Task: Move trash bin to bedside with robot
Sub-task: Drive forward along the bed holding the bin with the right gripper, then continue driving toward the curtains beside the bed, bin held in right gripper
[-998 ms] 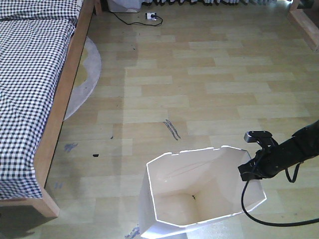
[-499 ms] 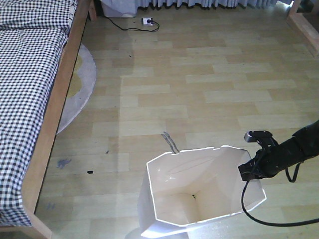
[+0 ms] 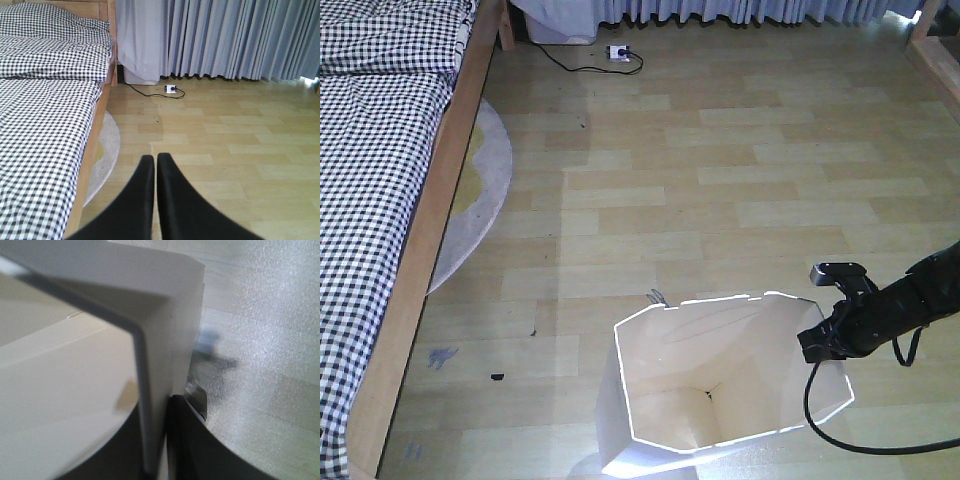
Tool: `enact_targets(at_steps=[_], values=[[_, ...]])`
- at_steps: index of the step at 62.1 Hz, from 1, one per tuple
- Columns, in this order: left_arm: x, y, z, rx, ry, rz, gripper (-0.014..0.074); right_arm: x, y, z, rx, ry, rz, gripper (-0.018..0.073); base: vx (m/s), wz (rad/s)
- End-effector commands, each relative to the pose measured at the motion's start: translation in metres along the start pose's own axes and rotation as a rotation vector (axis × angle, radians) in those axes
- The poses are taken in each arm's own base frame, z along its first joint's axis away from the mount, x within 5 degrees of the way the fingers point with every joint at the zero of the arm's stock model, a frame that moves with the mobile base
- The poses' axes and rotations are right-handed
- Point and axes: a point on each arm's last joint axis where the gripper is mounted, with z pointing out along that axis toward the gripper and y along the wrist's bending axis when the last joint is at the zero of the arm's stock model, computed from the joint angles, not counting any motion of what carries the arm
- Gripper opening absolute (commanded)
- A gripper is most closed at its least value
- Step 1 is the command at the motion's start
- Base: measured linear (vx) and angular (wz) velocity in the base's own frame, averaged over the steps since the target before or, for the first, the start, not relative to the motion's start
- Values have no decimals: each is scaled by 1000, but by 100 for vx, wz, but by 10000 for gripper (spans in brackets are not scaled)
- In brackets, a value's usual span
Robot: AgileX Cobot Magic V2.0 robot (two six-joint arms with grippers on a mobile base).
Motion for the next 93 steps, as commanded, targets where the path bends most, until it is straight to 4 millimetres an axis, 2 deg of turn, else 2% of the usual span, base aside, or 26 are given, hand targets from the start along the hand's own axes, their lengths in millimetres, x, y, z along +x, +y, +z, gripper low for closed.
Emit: enact_targets(at_steps=[1, 93], values=[[-3, 0, 0, 4, -72, -10, -6, -16, 19, -25, -143, -71, 2, -5, 17, 1], [-3, 0, 0, 4, -72, -10, -6, -16, 19, -25, -143, -71, 2, -5, 16, -3]])
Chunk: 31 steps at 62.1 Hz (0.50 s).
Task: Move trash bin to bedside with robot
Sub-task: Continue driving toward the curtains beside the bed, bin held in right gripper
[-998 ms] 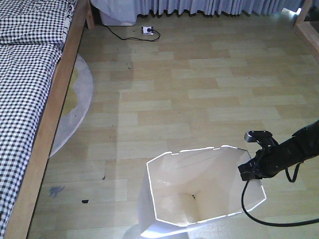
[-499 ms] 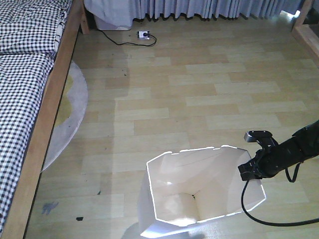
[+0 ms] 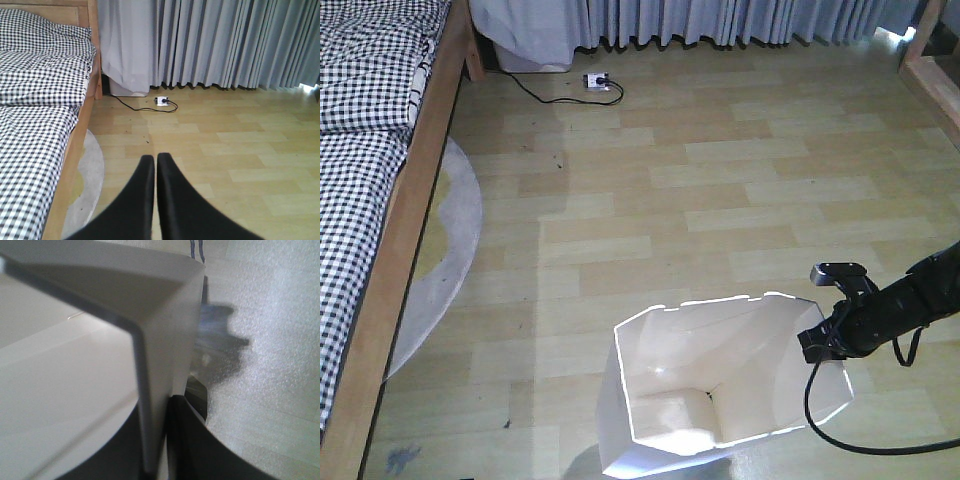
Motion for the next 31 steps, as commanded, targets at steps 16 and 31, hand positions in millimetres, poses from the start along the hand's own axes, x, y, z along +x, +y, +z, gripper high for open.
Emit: enact_targets(at_steps=[16, 31], values=[[-3, 0, 0, 4, -72, -10, -6, -16, 19, -25, -143, -70, 1, -5, 22, 4], [-3, 0, 0, 4, -72, -10, -6, -16, 19, -25, -143, -70, 1, -5, 23, 7]])
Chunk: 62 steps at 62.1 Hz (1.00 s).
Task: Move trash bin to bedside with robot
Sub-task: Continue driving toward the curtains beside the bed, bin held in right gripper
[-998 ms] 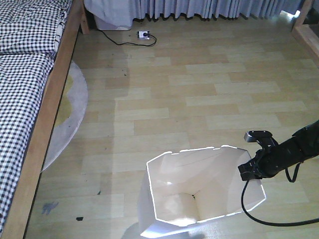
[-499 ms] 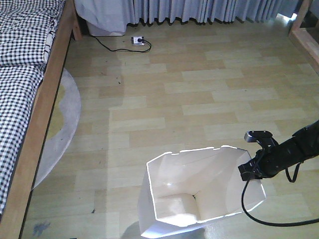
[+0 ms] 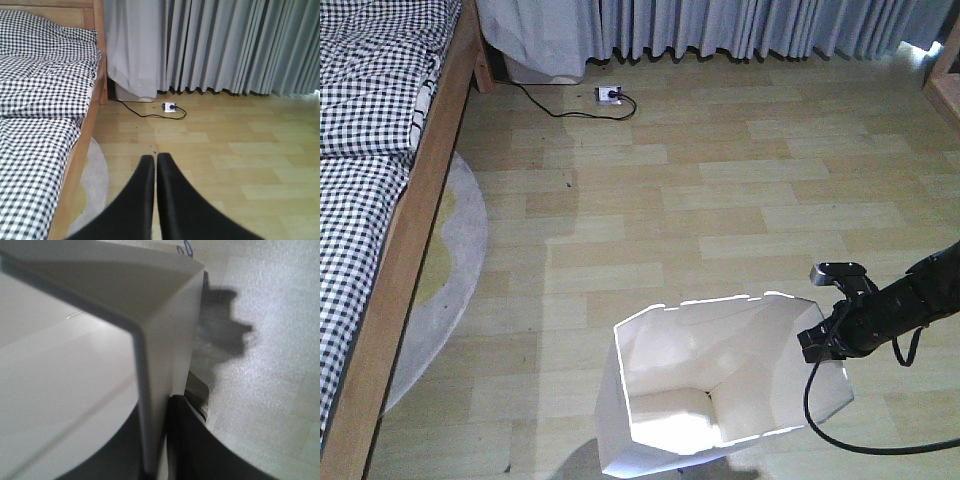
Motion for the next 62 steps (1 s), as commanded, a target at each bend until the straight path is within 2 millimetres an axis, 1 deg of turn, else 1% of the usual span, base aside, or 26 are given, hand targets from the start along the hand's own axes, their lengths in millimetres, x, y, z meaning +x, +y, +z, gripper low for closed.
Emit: enact_targets(at_steps=[1, 37, 62], values=[[-3, 0, 0, 4, -72, -10, -6, -16, 19, -25, -143, -70, 1, -5, 23, 6], [-3, 0, 0, 4, -72, -10, -6, -16, 19, -25, -143, -70, 1, -5, 22, 4], [-3, 0, 0, 4, -72, -10, -6, -16, 19, -25, -143, -70, 1, -5, 23, -6]])
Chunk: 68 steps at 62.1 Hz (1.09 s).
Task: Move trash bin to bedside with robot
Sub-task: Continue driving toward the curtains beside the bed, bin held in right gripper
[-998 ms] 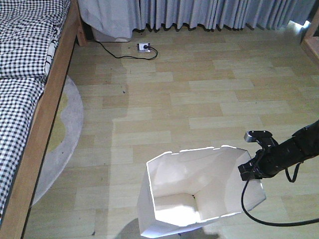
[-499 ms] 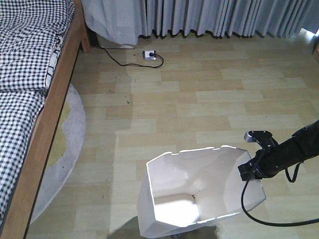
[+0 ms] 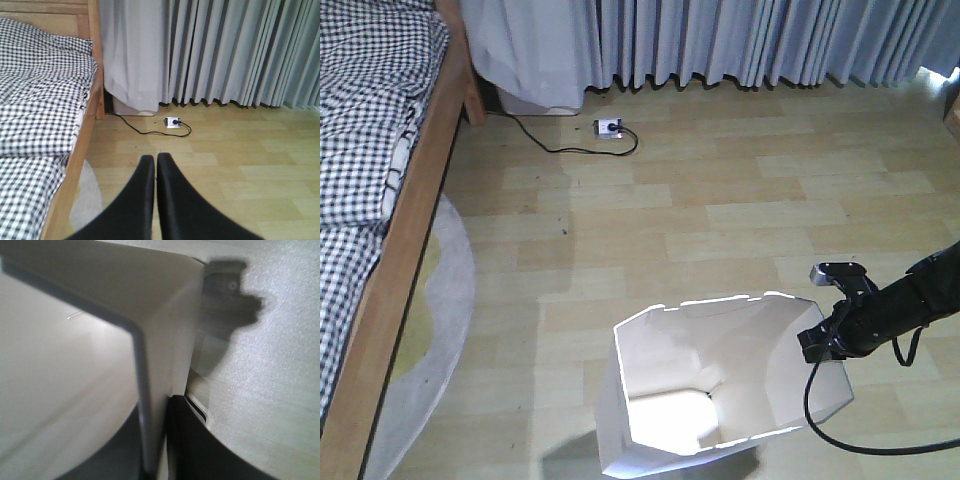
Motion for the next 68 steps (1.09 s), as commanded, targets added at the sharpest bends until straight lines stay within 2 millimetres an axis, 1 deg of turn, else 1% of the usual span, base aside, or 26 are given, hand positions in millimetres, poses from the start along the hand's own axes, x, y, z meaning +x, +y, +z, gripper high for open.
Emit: enact_targets(at_steps=[1, 26, 68], values=[[-3, 0, 0, 4, -72, -10, -6, -16, 19, -25, -142, -70, 1, -5, 24, -10], [-3, 0, 0, 4, -72, -10, -6, -16, 19, -25, -142, -70, 1, -5, 23, -5], [-3, 0, 0, 4, -72, -10, -6, -16, 19, -25, -142, -70, 1, -5, 22, 9]])
